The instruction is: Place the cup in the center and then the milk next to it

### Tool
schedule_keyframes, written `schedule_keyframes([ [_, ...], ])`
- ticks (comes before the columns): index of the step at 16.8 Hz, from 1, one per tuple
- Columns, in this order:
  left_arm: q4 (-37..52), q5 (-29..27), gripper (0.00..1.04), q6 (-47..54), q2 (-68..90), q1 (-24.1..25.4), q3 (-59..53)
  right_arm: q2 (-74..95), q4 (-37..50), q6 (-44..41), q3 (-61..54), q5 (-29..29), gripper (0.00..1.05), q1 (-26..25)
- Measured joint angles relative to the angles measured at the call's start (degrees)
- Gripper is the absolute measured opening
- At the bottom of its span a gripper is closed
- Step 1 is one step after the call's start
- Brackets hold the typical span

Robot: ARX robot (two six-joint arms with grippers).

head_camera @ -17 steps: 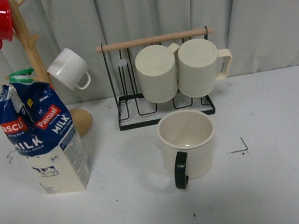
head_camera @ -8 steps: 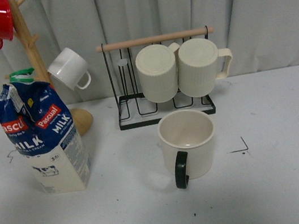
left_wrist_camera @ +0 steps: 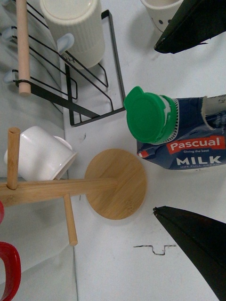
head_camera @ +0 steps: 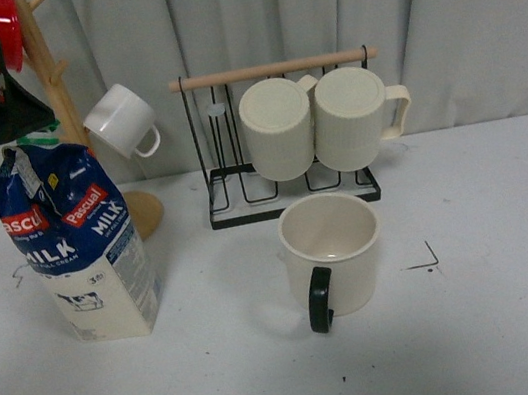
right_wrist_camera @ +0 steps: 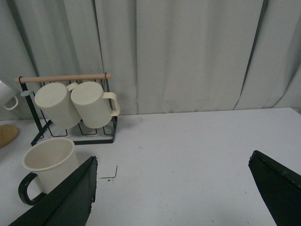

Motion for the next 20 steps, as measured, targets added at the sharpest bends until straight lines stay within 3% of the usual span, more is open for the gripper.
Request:
schedule_keyframes([
  [6, -0.2, -3.9, 0.97, 3.1, 4.1, -2.8, 0.2, 0.0, 0.0, 0.0, 0.0, 0.0, 0.98, 0.0],
  [12, 0.3, -4.9, 0.71, 3.3, 4.3, -3.8, -0.5, 0.0, 0.0, 0.0, 0.0, 0.0, 0.98, 0.0],
  [15, 0.6, -4.9, 0.64, 3.3, 4.3, -4.0, -0.5, 0.0, 0.0, 0.0, 0.0, 0.0, 0.98, 0.0],
  [20, 1.9, -5.9, 0.24, 3.2, 4.7, -4.0, -0.7, 0.0, 0.0, 0.0, 0.0, 0.0, 0.98, 0.0],
])
